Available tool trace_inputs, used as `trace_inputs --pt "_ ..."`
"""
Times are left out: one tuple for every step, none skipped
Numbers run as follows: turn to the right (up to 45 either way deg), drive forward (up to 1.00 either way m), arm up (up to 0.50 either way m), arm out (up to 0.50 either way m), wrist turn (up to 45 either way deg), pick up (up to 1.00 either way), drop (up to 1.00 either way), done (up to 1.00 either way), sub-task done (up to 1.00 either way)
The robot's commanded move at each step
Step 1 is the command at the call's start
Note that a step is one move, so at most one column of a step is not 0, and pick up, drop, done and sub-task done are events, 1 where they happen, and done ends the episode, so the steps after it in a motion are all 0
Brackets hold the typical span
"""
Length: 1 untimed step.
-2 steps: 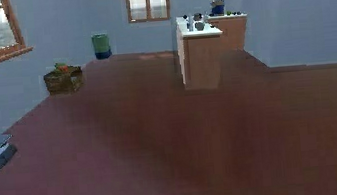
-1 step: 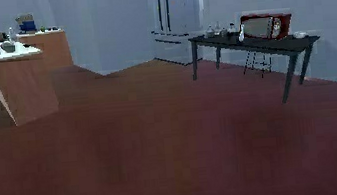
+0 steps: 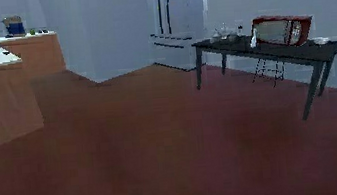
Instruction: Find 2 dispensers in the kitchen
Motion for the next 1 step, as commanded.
trace_inputs --pt "33.0 0.0 0.0 0.0 0.0 0.0 0.0 0.0 0.0"
